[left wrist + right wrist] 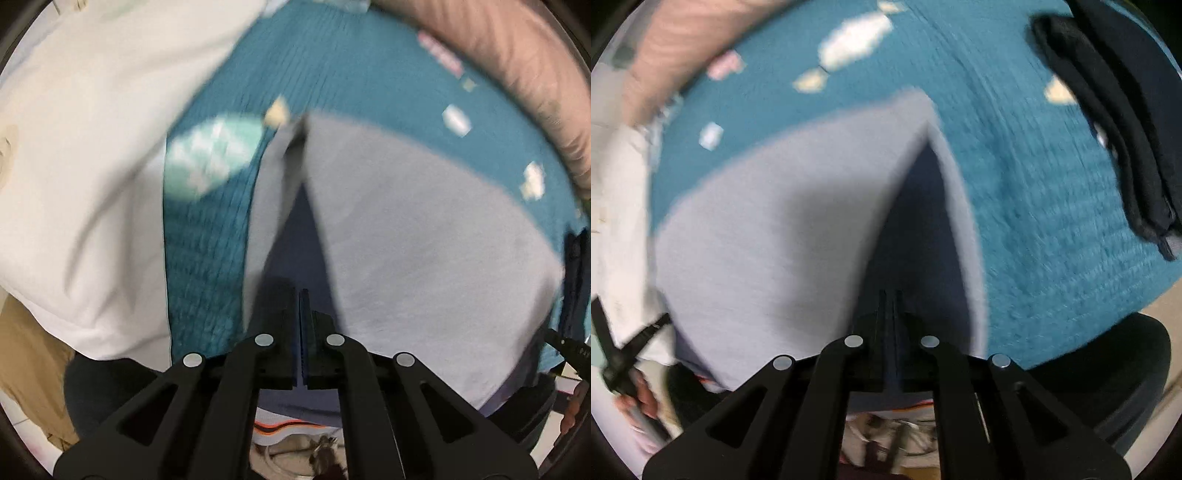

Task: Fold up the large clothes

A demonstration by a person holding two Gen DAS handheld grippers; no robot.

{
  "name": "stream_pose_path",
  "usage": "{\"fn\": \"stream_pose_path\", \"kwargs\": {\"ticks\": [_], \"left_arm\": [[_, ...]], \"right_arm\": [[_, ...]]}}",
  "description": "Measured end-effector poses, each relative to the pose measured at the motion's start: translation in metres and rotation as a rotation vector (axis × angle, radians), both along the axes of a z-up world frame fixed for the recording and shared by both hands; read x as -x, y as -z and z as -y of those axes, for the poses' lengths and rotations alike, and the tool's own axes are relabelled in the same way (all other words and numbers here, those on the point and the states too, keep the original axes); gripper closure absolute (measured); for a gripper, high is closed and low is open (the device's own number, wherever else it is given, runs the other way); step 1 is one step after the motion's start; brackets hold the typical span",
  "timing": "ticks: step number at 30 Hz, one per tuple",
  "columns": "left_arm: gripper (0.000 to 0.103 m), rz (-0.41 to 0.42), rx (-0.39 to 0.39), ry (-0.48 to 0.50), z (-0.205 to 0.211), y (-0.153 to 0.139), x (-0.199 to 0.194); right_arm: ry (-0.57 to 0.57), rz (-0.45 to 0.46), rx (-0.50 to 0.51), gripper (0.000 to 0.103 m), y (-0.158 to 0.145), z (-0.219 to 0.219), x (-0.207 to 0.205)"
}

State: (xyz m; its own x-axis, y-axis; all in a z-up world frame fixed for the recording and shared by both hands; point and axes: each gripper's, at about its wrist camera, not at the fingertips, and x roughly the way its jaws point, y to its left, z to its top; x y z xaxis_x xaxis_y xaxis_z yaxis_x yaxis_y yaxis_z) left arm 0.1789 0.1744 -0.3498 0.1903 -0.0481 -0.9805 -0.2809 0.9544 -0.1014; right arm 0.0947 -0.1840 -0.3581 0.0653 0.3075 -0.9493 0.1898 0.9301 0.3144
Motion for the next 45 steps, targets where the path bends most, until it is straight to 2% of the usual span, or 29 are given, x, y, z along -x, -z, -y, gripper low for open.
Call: {"fn": "stream_pose_path", "kwargs": {"ticks": [3,5,7,10,12,13,15,17,19,23,24,26,28,29,30,31,33,34,36,38,40,42,43,45], "left_arm": [[0.100,0.048,0.056,0.038,0.018,-0.019,-0.016],[0.100,0.060,0.094,0.072,0.033,-0.021,-0.027],[0.100,0.041,0.115,0.123,0.066,-0.015,-0.045],[0.100,0.008,0.159,0.183,0.099,0.003,-0.065],[0.100,-0.033,0.182,0.203,0.112,0.024,-0.072],[0.100,-0.044,0.165,0.208,0.115,0.032,-0.074],[0.100,-0.049,0.182,0.214,0.108,0.041,-0.077],[0.100,-0.052,0.221,0.211,0.101,0.043,-0.080],[0.100,-0.040,0.213,0.216,0.090,0.040,-0.081],[0.100,-0.038,0.260,0.207,0.072,0.035,-0.080],[0.100,-0.037,0.253,0.209,0.069,0.032,-0.079],[0.100,-0.032,0.208,0.219,0.069,0.025,-0.078],[0.100,-0.031,0.093,0.208,0.062,0.019,-0.076],[0.100,-0.038,0.014,0.185,0.055,0.018,-0.075],[0.100,-0.047,-0.032,0.167,0.048,0.019,-0.075],[0.100,-0.057,-0.042,0.142,0.035,0.020,-0.075],[0.100,-0.076,-0.005,0.088,0.011,0.025,-0.072],[0.100,-0.077,0.045,0.074,0.002,0.027,-0.072],[0.100,-0.081,0.083,0.060,-0.004,0.032,-0.072],[0.100,-0.096,0.067,0.062,-0.001,0.039,-0.076],[0.100,-0.103,0.059,0.053,0.002,0.049,-0.079],[0.100,-0.111,0.064,0.042,0.002,0.050,-0.080],[0.100,-0.114,0.056,0.052,0.003,0.046,-0.080],[0.100,-0.108,0.034,0.072,0.006,0.036,-0.079]], "right_arm": [[-0.053,0.051,-0.075,0.100,-0.018,-0.032,-0.016],[-0.104,0.065,-0.099,0.100,-0.021,-0.066,-0.031],[-0.142,0.065,-0.146,0.100,-0.019,-0.087,-0.039],[-0.198,0.036,-0.178,0.100,0.000,-0.131,-0.061],[-0.189,-0.011,-0.203,0.100,0.020,-0.139,-0.069],[-0.183,-0.033,-0.191,0.103,0.031,-0.140,-0.071],[-0.198,-0.032,-0.174,0.103,0.042,-0.139,-0.076],[-0.193,-0.037,-0.229,0.103,0.047,-0.128,-0.078],[-0.180,-0.039,-0.238,0.103,0.043,-0.113,-0.077],[-0.182,0.011,-0.003,0.103,0.031,-0.069,-0.071],[-0.154,-0.005,-0.034,0.103,0.035,-0.051,-0.071],[-0.086,-0.029,-0.095,0.103,0.039,-0.017,-0.070],[-0.063,-0.037,-0.146,0.103,0.036,0.000,-0.069],[-0.067,-0.032,-0.148,0.103,0.032,0.005,-0.068],[-0.078,-0.026,-0.136,0.103,0.030,0.006,-0.067],[-0.093,-0.020,-0.114,0.103,0.026,0.004,-0.066],[-0.109,-0.008,-0.076,0.103,0.018,0.008,-0.062],[-0.110,-0.002,-0.050,0.103,0.015,0.009,-0.062],[-0.059,0.021,0.062,0.102,0.009,0.017,-0.062],[0.008,0.004,0.055,0.103,0.019,0.032,-0.065],[0.022,-0.042,0.091,0.103,0.046,0.042,-0.068],[0.065,-0.043,0.020,0.103,0.060,0.049,-0.068],[0.111,-0.053,-0.006,0.103,0.057,0.054,-0.066],[0.121,-0.053,0.008,0.103,0.046,0.054,-0.066]]}}
